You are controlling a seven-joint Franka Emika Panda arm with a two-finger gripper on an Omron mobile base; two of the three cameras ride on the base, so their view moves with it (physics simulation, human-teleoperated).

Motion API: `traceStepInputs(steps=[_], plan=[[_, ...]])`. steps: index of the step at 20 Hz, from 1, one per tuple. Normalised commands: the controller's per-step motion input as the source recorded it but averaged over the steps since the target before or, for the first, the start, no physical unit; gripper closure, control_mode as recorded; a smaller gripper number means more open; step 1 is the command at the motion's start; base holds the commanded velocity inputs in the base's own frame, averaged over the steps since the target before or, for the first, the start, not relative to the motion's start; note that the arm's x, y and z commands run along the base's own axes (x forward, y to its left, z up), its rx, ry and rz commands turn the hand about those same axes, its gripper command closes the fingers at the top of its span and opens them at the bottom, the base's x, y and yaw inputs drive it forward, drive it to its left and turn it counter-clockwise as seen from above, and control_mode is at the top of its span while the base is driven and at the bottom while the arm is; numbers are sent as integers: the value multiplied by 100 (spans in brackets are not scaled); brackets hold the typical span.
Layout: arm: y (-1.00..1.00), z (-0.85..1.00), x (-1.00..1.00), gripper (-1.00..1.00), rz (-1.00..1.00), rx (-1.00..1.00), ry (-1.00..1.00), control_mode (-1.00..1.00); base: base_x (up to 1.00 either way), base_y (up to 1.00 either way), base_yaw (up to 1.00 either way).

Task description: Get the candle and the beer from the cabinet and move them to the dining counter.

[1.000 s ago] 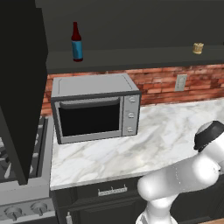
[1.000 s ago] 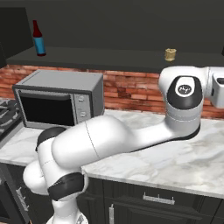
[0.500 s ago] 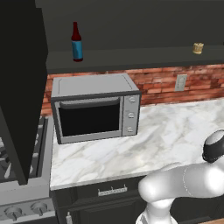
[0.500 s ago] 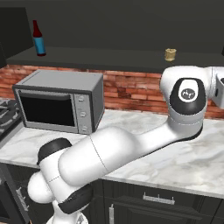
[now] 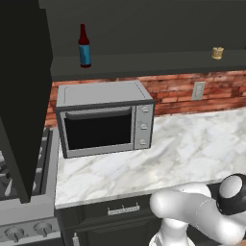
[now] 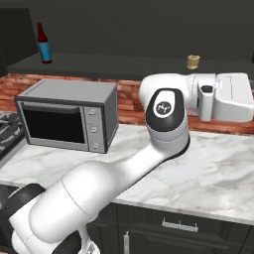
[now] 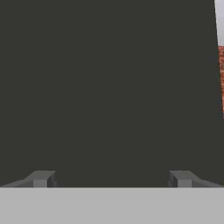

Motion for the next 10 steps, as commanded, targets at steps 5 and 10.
traceStepInputs(steps=[5,10], plan=[[100,0,-27,-100,13,0,11,-100,0,0,0],[93,3,-22,-100,18,0,18,-100,0,0,0]])
